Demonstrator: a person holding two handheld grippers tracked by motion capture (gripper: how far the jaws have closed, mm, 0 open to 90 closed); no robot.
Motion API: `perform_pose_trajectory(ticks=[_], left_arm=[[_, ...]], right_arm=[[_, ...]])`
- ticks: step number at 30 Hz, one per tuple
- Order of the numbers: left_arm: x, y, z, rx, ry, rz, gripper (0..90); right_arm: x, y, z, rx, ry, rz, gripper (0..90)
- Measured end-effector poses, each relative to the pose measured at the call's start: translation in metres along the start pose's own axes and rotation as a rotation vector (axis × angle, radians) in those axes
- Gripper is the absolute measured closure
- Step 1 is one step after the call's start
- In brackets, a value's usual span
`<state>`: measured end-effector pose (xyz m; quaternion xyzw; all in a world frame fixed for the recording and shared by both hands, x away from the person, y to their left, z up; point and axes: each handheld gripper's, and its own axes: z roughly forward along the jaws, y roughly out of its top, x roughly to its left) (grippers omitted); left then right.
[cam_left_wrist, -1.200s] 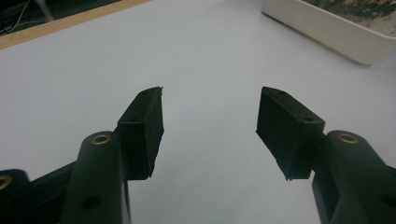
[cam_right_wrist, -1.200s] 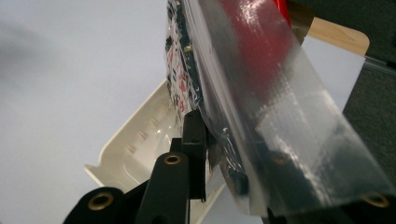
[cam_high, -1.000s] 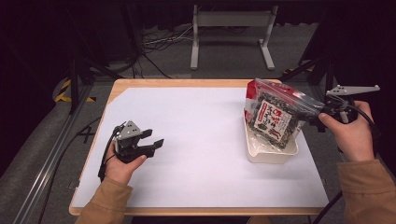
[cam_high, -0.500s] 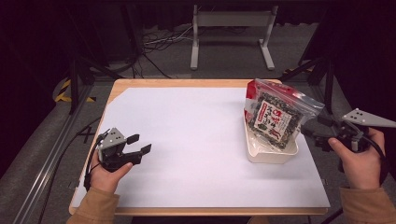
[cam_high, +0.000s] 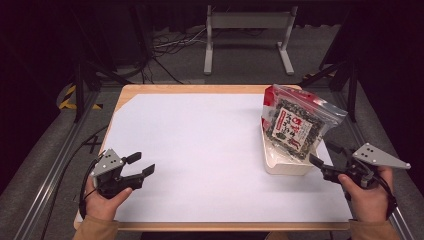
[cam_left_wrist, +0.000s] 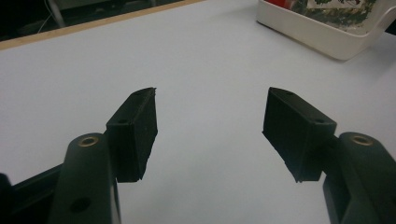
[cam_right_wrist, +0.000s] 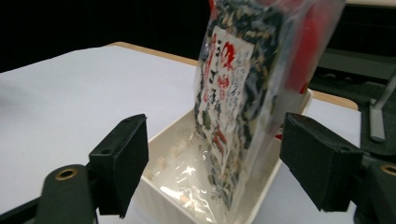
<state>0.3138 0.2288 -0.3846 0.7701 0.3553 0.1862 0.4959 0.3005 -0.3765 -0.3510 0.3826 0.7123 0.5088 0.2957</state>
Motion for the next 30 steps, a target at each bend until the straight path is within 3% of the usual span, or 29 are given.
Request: perform_pose_trajectory(ticks=[6, 11, 15, 20, 30], left_arm=[[-0.001, -0.008, -0.003, -0.021, -0.024, 0.014, 34.3], [0.0, -0.012, -0.003, -0.042, -0.036, 0.016, 33.8], [0.0, -0.015, -0.002, -0.049, -0.042, 0.025, 33.5], [0.0, -0.016, -0.001, -0.059, -0.047, 0.023, 33.4], [0.001, -0.018, -0.002, -0.06, -0.044, 0.008, 32.9]], right_arm=[[0.006, -0.014, 0.007, 0.008, 0.016, -0.003, 23.8], [0.012, -0.028, 0.012, -0.023, 0.034, -0.011, 23.8], [0.017, -0.039, 0.018, -0.001, 0.061, -0.028, 24.4], [0.02, -0.042, 0.023, 0.007, 0.083, -0.059, 24.6], [0.021, -0.045, 0.025, 0.001, 0.076, -0.063, 24.7]])
